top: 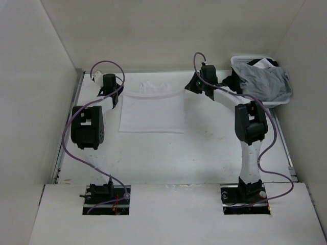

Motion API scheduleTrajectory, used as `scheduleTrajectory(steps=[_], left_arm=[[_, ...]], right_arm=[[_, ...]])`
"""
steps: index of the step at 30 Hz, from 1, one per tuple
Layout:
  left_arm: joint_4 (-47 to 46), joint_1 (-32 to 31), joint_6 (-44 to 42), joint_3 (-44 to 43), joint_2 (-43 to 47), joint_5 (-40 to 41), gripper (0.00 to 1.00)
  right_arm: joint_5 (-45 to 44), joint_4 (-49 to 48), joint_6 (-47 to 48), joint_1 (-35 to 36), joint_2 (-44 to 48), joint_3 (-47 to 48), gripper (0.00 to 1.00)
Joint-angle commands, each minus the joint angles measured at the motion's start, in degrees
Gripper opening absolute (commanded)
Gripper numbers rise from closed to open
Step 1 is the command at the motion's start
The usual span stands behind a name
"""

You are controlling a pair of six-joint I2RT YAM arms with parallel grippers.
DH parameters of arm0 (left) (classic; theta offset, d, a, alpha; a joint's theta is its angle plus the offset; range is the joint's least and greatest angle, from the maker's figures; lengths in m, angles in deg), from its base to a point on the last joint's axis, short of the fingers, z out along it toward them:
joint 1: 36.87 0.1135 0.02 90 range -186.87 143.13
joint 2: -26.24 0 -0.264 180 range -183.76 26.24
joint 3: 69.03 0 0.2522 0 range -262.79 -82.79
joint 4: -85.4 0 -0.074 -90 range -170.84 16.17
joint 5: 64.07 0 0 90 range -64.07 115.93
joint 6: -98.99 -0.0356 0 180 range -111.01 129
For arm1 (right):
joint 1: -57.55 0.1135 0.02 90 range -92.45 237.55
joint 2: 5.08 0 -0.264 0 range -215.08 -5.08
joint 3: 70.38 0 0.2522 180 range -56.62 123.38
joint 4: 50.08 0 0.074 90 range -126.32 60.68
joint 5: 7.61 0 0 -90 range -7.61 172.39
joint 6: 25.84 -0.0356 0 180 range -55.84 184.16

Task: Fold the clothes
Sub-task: Fold the tank top

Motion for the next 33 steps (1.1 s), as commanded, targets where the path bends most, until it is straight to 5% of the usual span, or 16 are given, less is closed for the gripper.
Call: scheduleTrajectory(steps=[1,5,8,9,13,16,22,33], left_arm=[[-2.0,0.8,-1.3,-5.8,-1.4,-3.3,0.18],[-5.1,0.0,-2.0,1.3,6.3,-3.6,0.31],[-7.7,-1.7,-1.5,12.7,16.1,-2.0,0.33],[-8.1,-2.5,-1.0,17.2,19.7,-1.1,0.33],[-7.0,-5.0,0.2,34.4,32.5,0.9,0.30],[-3.0,-4.4,0.3,44.3,41.1,0.2,0.29],[3.2,1.3,0.6,52.9,50.4,-7.0,0.31],[-0.4,3.0,1.7,54.1,45.3,-12.5,0.35]], right_arm=[[-0.9,-0.6,-0.2,-0.1,-1.4,3.8,0.21],[-2.8,-2.1,0.4,0.4,3.1,-1.0,0.45],[-5.7,-6.3,1.4,2.3,11.9,-11.6,0.50],[-6.8,-8.0,1.8,2.8,15.3,-16.1,0.47],[-7.0,-13.5,-1.2,5.6,26.4,-32.4,0.04],[-8.3,-17.6,-3.6,9.5,33.0,-43.4,0.03],[-10.9,-20.2,-6.3,12.8,39.4,-55.2,0.38],[-9.6,-24.0,-9.4,12.8,36.0,-60.4,0.47]])
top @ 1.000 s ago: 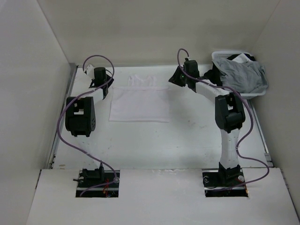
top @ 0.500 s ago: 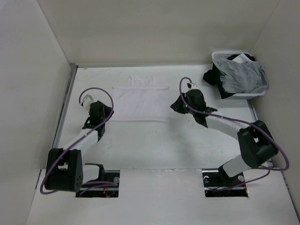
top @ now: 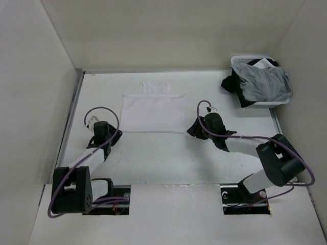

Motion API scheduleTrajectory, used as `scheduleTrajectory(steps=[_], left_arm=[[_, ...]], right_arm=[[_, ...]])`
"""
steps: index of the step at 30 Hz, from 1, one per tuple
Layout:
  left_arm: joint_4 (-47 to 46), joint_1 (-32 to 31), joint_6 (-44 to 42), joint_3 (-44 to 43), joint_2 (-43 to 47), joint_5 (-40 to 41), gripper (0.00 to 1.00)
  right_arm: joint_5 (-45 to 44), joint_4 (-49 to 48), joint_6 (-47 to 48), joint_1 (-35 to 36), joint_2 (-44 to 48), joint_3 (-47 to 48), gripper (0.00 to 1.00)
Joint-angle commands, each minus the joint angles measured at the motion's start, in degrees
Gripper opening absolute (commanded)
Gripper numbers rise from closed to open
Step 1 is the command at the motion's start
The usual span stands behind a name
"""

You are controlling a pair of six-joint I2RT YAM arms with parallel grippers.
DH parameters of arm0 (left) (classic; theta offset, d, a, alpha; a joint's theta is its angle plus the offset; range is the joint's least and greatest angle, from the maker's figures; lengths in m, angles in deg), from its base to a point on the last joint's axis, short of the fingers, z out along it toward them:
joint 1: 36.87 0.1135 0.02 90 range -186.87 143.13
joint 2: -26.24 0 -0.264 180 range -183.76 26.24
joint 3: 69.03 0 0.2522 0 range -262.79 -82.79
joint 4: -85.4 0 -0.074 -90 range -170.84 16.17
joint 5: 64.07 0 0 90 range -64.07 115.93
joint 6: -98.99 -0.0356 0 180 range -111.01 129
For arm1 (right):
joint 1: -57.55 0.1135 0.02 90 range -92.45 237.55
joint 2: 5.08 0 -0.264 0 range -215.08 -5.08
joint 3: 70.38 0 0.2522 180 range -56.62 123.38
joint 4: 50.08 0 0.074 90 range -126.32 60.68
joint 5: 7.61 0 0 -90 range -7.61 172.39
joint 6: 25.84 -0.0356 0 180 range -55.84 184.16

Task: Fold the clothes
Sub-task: Fold the tank top

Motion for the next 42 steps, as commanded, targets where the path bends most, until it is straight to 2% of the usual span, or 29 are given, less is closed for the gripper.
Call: scheduleTrajectory(steps=[1,7,12,21,27,33,37,42], left_arm=[[-4.3,0.8,0.8,0.0,-2.9,-2.7,0.35],[-8.5,1.1,2.1,-1.3,-9.9,-2.1,0.28],[-11.0,1.4,2.3,-2.0,-12.8,-2.6,0.22],[-12.3,2.2,2.4,-1.9,-12.7,-1.8,0.07],[-16.1,1.9,2.7,-1.0,-12.5,-1.4,0.05],[-16.7,1.9,2.4,-0.9,-13.3,-1.3,0.04],[-17.3,1.4,2.6,-1.2,-14.3,-1.4,0.02],[-18.4,1.4,2.9,-0.9,-13.9,-1.3,0.00]], right_arm=[[-0.6,-5.9,-1.9,0.0,-1.7,0.0,0.49],[2.3,-8.7,-3.8,0.0,-5.9,0.8,0.50],[2.5,-10.4,-4.4,0.0,-6.5,0.5,0.48],[2.4,-8.9,-5.4,0.1,-8.0,1.9,0.49],[4.1,-7.9,-6.3,0.2,-10.5,4.0,0.48],[4.6,-7.8,-7.6,0.2,-12.5,5.2,0.32],[5.0,-7.0,-7.7,0.2,-13.5,6.4,0.26],[5.6,-7.6,-8.0,0.3,-14.0,6.7,0.11]])
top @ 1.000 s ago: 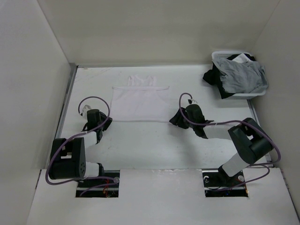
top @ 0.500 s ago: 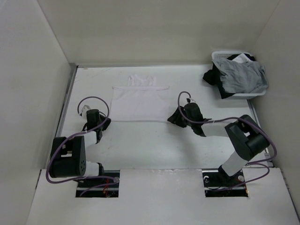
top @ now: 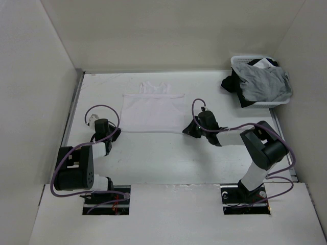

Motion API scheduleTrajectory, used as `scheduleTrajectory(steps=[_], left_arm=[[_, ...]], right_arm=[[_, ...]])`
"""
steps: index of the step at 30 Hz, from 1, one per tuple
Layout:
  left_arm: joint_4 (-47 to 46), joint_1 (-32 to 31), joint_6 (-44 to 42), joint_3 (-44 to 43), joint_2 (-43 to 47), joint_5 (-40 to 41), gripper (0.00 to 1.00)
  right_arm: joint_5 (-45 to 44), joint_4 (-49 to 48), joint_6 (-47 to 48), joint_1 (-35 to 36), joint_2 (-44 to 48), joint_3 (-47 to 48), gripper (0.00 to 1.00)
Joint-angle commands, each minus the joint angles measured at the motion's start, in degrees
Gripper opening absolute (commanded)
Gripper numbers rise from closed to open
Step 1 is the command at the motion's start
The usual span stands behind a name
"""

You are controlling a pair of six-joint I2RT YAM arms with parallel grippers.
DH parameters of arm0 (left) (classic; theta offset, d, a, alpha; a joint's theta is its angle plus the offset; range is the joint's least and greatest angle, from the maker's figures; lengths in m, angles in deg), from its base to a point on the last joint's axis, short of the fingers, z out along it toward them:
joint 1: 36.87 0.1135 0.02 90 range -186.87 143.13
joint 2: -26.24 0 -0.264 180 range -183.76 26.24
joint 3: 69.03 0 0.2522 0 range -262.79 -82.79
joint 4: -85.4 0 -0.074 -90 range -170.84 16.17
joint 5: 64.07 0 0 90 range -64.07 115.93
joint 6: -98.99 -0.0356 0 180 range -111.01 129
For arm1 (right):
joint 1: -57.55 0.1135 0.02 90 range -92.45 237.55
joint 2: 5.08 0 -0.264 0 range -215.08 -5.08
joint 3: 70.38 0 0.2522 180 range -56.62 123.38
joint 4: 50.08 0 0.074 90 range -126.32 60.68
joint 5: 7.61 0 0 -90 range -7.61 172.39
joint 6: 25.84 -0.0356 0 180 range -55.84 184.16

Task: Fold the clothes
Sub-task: Fold the tank top

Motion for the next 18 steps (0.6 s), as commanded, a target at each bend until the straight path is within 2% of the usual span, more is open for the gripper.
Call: scheduleTrajectory(steps=[1,5,9,14,18], left_arm=[[-3.4,-0.3,0.2,0.3,0.7,0.7,0.00],[-3.0,-0.3,0.2,0.9,3.4,0.7,0.00],[-0.1,-0.3,0.2,1.7,10.1,-0.1,0.00],[14.0,-1.1,0.8,2.0,30.3,-1.8,0.00],[32.0,-2.8,-1.3,-4.3,49.3,-1.1,0.00]], right_arm=[[0.3,-1.3,-0.6,0.3,-0.6,1.2,0.09],[-1.7,-4.2,-0.7,0.4,2.2,-1.0,0.05],[-2.0,-3.5,-0.2,0.7,8.1,-3.7,0.03],[-3.9,3.8,1.5,2.5,23.9,-8.8,0.03],[-10.7,20.1,3.6,8.7,44.4,-9.5,0.03]])
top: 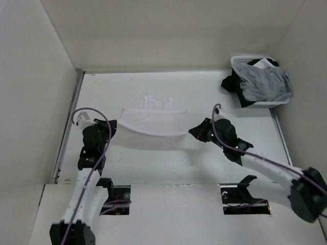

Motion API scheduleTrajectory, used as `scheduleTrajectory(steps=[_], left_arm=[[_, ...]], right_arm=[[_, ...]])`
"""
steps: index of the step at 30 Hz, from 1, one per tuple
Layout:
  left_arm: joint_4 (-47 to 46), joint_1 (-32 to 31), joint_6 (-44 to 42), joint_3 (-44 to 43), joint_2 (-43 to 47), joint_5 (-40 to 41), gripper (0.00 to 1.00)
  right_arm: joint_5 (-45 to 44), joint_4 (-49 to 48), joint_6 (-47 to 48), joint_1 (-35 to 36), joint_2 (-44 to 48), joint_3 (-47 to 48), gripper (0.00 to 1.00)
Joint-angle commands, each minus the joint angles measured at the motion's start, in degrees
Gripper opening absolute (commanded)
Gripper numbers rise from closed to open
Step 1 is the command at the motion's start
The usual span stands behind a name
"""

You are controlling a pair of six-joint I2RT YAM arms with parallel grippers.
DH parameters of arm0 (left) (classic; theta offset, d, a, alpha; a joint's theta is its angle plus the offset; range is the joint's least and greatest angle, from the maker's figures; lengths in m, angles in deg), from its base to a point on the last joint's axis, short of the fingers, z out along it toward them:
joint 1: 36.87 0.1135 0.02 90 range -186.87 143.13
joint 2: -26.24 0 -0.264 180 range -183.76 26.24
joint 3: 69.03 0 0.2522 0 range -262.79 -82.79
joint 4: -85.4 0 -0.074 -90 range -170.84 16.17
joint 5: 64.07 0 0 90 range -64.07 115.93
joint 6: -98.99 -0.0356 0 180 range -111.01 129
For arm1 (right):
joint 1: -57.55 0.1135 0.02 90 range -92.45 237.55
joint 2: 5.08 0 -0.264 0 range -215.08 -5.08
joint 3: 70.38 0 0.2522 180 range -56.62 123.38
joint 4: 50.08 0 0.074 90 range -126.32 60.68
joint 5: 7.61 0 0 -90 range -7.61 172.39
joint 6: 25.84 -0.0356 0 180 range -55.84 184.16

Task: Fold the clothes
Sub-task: Fold the tank top

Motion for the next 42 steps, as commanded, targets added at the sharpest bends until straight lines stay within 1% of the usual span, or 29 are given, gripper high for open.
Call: scheduleTrajectory(steps=[1,3,4,6,7,9,12,15,17,18,19,21,22,23,24,26,27,28,29,31,33,36,38,40,42], left_arm=[[17.2,-1.3,-2.2,-7.8,13.0,0.6,0.00],[24.1,-2.1,-3.5,-13.6,18.9,2.5,0.00],[26.0,-2.6,-4.2,-15.8,20.2,3.3,0.00],[30.6,-4.7,-5.3,-21.8,22.5,5.0,0.00],[31.8,-5.5,-5.4,-23.5,23.2,5.3,0.00],[35.3,-7.7,-5.1,-27.4,24.7,5.9,0.00],[41.0,-9.1,-4.4,-31.5,27.5,7.7,0.00],[45.1,-9.2,-5.1,-33.5,28.6,9.1,0.00],[45.1,-9.4,-5.2,-31.4,27.9,9.1,0.00],[44.3,-9.5,-4.9,-29.3,27.4,9.1,0.00],[42.5,-9.7,-5.1,-26.8,26.7,9.3,0.00],[37.1,-9.8,-4.7,-21.2,24.0,9.6,0.00],[33.2,-9.8,-5.0,-18.7,21.6,9.7,0.00],[29.4,-9.8,-4.6,-16.3,18.7,9.6,0.00],[25.0,-9.7,-3.9,-14.5,15.3,9.1,0.00],[15.9,-9.8,-3.1,-12.0,7.6,9.5,0.00],[11.7,-9.6,-2.9,-11.5,3.1,9.5,0.00],[7.9,-9.4,-2.3,-11.6,-1.7,9.4,0.00],[4.7,-9.4,-2.0,-11.8,-6.0,9.9,0.00],[-0.7,-10.0,-0.6,-12.6,-13.6,9.7,0.00],[-3.1,-9.7,-0.1,-13.3,-17.8,9.6,0.00],[-4.0,-9.0,-0.3,-13.2,-19.3,10.1,0.00],[-4.2,-8.0,-0.6,-13.1,-19.5,9.8,0.00],[-4.3,-7.8,-0.7,-12.7,-19.5,9.7,0.00],[-4.5,-7.7,-0.9,-12.4,-19.5,10.0,0.00]], right_arm=[[-8.1,15.4,2.5,5.8,16.3,1.4,0.03],[-13.1,25.8,2.7,10.1,25.5,5.2,0.03],[-15.9,30.3,2.7,12.5,29.1,7.8,0.03],[-21.1,38.0,2.3,18.5,33.6,13.2,0.03],[-23.9,40.9,2.0,21.6,35.0,15.7,0.03],[-29.2,45.8,0.3,28.6,36.4,19.7,0.03],[-37.6,53.0,-4.8,40.0,36.5,24.9,0.03],[-44.1,55.3,-8.6,50.0,36.0,25.7,0.03],[-47.1,55.3,-8.8,53.1,35.2,24.7,0.04],[-47.5,55.1,-7.9,51.7,34.5,24.3,0.04],[-46.6,54.4,-6.5,48.4,33.4,23.9,0.04],[-41.6,49.9,-1.5,39.6,31.6,22.1,0.04],[-36.2,45.4,2.7,32.9,30.3,20.7,0.04],[-26.9,38.9,6.4,24.2,28.2,18.2,0.03],[-20.9,34.9,7.5,19.0,26.6,16.5,0.03],[-7.2,25.4,8.4,5.1,20.7,12.8,0.02],[-2.5,20.9,8.2,-0.5,16.7,11.4,0.02],[-0.2,17.0,8.1,-4.2,13.0,10.7,0.02],[0.9,13.9,8.1,-6.0,9.4,10.5,0.02],[1.7,10.4,8.0,-5.7,3.9,11.1,0.05],[1.2,9.6,9.1,-1.4,-1.2,12.0,0.10],[0.1,8.2,9.0,4.4,-7.9,12.0,0.25],[-0.7,6.6,7.8,6.6,-11.2,10.8,0.34],[-0.6,4.3,6.4,7.5,-14.0,9.6,0.40],[-0.4,2.2,4.9,8.1,-15.8,8.3,0.43]])
